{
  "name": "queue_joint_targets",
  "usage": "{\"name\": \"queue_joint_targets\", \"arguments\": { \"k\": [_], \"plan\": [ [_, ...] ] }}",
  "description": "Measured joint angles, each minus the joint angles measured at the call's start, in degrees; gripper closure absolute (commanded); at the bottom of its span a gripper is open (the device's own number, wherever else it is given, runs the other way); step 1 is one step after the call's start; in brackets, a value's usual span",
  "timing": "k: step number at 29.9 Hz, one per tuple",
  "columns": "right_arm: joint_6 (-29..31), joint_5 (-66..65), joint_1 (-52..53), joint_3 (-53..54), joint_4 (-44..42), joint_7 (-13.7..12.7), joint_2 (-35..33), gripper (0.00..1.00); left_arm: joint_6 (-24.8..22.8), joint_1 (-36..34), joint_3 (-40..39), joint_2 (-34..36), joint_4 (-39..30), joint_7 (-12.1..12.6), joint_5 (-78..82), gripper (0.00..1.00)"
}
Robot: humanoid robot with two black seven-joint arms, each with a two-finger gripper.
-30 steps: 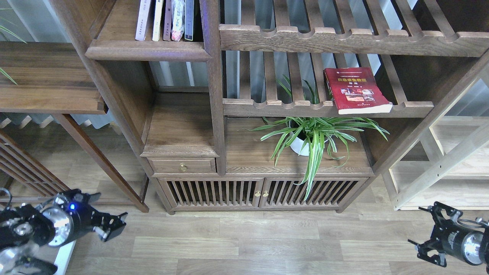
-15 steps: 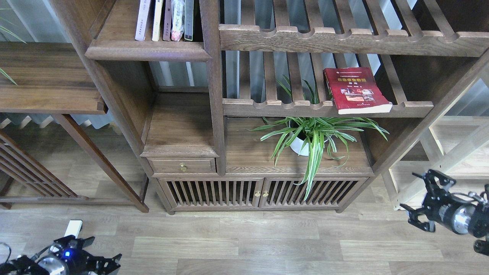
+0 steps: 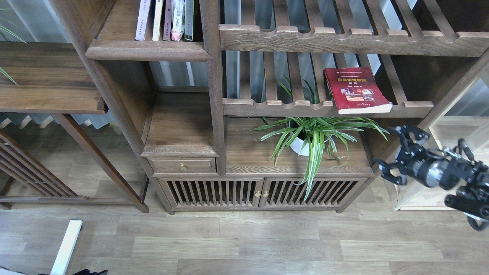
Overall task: Organize books on shelf
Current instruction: 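Raise the right gripper to the red book on the middle shelf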
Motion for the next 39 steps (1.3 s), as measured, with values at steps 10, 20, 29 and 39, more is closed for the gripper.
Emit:
{"name": "queue_joint_targets", "arguments": {
  "k": [10, 20, 29, 39],
  "plan": [
    [0.00, -0.90, 5.99, -1.60, -2.76, 0.00, 4.63, 0.00, 0.34, 0.00, -1.06, 0.35, 0.12, -0.04, -0.15, 0.11],
    [0.00, -0.78, 6.63, -4.01, -15.40, 0.00, 12.17, 0.03, 0.45, 0.09, -1.80, 0.46, 0.26, -0.13, -0.24, 0.11],
    [0.00, -0.76, 6.45, -7.06, -25.97, 0.01, 17.41, 0.14, 0.36, 0.00, -1.95, 0.37, 0.82, -0.13, -0.24, 0.11],
    [0.00, -0.58, 5.76, -8.68, -30.87, -0.01, 19.33, 0.36, 0.36, 0.00, -1.96, 0.29, 1.15, -0.13, -0.24, 0.11]
  ]
}}
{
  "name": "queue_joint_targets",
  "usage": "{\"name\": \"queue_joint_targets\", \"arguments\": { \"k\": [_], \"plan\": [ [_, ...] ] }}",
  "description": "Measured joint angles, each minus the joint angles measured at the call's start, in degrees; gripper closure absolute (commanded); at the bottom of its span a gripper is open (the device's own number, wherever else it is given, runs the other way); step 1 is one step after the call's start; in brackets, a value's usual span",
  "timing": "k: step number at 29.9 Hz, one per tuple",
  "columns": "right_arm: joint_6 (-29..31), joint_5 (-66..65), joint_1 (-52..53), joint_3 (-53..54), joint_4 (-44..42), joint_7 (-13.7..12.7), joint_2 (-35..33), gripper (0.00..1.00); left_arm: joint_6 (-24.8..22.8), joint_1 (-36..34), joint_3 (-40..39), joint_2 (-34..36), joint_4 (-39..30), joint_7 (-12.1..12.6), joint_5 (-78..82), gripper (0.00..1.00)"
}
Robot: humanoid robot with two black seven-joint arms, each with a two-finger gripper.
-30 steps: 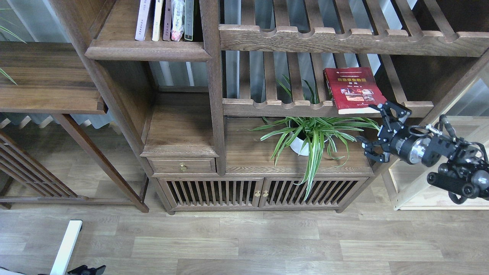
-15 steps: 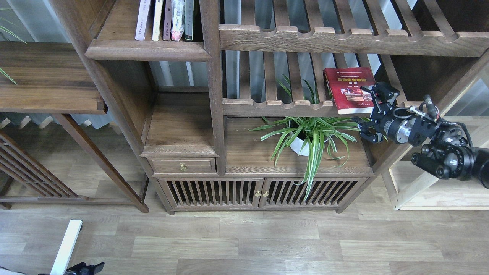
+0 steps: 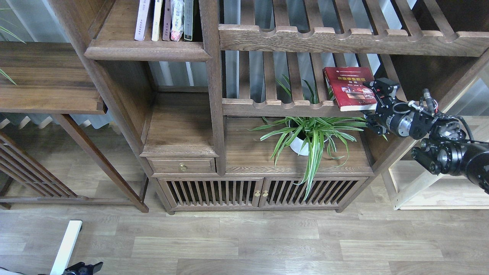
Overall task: Organize books on shelf
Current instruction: 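Raise the right gripper to the red book on the middle shelf, then grasp the red book with the right gripper and pull it out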
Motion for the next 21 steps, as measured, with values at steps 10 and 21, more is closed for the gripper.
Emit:
{"name": "queue_joint_targets", "arguments": {
  "k": [10, 21],
  "plan": [
    [0.00, 0.31, 0.04, -2.79, 0.11, 0.01, -0.12, 0.71, 0.52, 0.00, 0.00, 0.08, 0.01, 0.00, 0.09, 0.11],
    [0.00, 1.12, -0.28, -2.45, 0.55, -0.01, -0.35, 0.99, 0.79, 0.11, 0.10, -0.03, 0.09, 0.00, 0.18, 0.11]
  ]
}}
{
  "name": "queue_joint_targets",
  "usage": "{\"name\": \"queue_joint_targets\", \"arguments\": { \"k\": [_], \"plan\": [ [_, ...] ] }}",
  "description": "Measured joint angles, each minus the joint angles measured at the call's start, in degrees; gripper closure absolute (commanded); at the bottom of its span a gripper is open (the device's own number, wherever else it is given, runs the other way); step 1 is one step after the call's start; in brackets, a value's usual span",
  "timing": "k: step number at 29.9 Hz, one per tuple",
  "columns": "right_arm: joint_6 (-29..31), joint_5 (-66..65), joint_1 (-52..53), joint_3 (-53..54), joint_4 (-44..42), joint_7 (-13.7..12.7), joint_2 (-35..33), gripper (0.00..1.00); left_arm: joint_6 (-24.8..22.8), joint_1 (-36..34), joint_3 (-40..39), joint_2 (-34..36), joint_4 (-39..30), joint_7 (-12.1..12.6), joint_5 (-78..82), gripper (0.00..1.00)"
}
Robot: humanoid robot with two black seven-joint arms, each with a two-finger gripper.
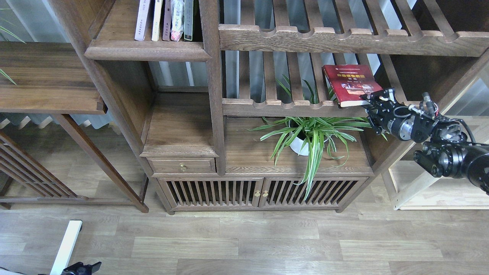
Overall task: Organize books on shelf
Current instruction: 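Grasp the red book with the right gripper and pull it out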
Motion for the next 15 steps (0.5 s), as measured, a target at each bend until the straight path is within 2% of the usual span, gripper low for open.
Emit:
{"name": "queue_joint_targets", "arguments": {
  "k": [5, 15],
  "plan": [
    [0.00, 0.66, 0.22, 0.36, 3.20, 0.02, -2.24, 0.99, 0.00, 0.05, 0.00, -0.27, 0.39, -0.06, 0.00, 0.11],
    [0.00, 1.26, 0.49, 3.76, 18.83, 0.02, -13.61, 0.99, 0.01, -0.06, 0.00, -0.67, 1.86, -0.09, 0.06, 0.11]
  ]
}}
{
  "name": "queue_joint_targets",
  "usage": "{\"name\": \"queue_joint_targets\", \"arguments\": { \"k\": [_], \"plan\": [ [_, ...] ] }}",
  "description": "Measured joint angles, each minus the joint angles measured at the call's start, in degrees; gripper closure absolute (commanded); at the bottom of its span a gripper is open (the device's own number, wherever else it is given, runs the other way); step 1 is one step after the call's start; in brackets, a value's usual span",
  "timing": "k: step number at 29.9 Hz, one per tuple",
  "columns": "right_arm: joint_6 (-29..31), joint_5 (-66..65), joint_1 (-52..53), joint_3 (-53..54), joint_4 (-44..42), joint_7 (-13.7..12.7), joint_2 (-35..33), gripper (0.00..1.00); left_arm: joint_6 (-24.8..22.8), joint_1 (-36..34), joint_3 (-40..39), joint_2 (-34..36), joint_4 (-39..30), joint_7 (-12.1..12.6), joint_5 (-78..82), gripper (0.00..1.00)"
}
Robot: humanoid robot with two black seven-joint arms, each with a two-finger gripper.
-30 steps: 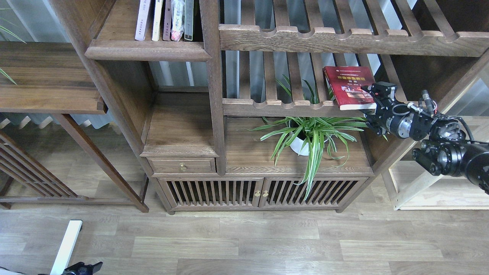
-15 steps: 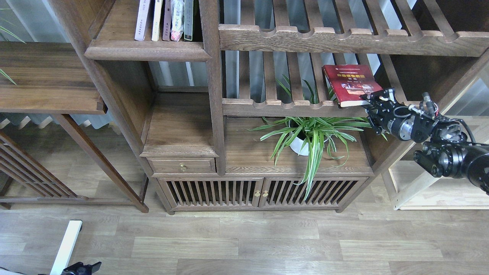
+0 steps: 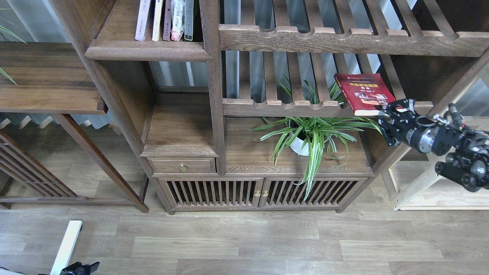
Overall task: Organize books on shelf
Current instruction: 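Grasp the red book with the right gripper and pull it out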
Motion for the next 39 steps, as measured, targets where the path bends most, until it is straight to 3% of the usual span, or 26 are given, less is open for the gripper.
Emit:
{"name": "queue_joint_targets", "arguments": {
  "k": [13, 39],
  "plan": [
    [-0.01, -0.55, -2.79, 3.30, 10.13, 0.00, -6.60, 0.98, 0.08, -0.05, 0.00, -0.10, 0.62, -0.07, 0.03, 0.11],
    [0.01, -1.69, -5.93, 11.77, 21.67, -0.02, -20.99, 0.99, -0.04, -0.49, -0.11, -0.61, 2.49, -0.35, 0.03, 0.11]
  ]
}}
